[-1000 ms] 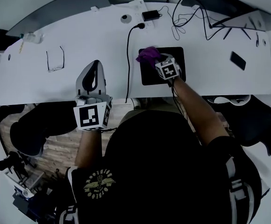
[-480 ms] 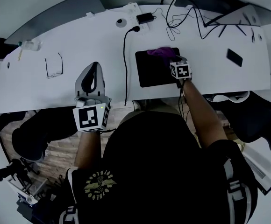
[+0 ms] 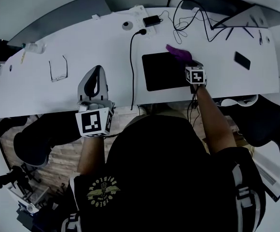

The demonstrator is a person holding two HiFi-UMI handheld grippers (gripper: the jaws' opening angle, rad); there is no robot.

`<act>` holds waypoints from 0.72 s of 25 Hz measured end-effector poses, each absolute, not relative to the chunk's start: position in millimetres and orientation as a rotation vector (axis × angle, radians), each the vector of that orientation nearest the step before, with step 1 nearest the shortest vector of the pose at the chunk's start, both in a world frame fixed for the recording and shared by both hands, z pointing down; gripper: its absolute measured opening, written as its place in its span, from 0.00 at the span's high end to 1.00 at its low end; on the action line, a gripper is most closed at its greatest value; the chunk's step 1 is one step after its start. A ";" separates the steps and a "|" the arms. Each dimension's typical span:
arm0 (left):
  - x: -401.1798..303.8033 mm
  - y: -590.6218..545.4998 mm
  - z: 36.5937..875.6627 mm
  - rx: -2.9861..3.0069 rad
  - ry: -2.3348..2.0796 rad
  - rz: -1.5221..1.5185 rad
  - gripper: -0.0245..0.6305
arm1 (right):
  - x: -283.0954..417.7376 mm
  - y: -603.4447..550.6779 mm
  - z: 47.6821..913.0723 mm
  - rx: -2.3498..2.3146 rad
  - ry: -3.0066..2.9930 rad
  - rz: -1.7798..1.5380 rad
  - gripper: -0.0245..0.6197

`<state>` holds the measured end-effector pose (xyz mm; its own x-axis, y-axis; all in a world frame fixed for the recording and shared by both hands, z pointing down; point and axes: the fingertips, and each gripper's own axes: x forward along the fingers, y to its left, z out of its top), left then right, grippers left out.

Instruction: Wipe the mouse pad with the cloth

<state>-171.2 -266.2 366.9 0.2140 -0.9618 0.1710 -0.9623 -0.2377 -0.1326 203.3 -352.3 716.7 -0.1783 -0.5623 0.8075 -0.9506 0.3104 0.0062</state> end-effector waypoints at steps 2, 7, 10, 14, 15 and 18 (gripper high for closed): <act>-177.3 -263.0 367.0 2.437 -1.951 0.324 0.96 | 178.9 -343.8 695.4 1.295 -1.949 0.619 0.81; -183.1 -256.3 364.5 2.436 -1.960 0.312 0.96 | 98.4 -302.8 661.7 1.102 -2.183 0.566 0.81; -184.5 -251.4 363.0 2.451 -1.960 0.332 0.96 | 48.6 -275.4 658.8 0.959 -2.268 0.581 0.81; -184.9 -241.8 360.3 2.460 -1.953 0.332 0.96 | 1.7 -244.9 671.4 0.792 -2.292 0.570 0.81; -185.4 -238.5 360.8 2.461 -1.950 0.337 0.96 | -4.8 -238.2 677.8 0.765 -2.279 0.567 0.81; -190.4 -229.6 361.5 2.459 -1.951 0.354 0.96 | -12.2 -228.9 700.6 0.752 -2.215 0.581 0.81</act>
<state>-190.4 -229.6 361.5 0.2119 -0.9635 0.1636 -0.9596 -0.2369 -0.1517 -12.2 -228.9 700.6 -0.5742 -0.3391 0.7452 -0.6612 0.7289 -0.1777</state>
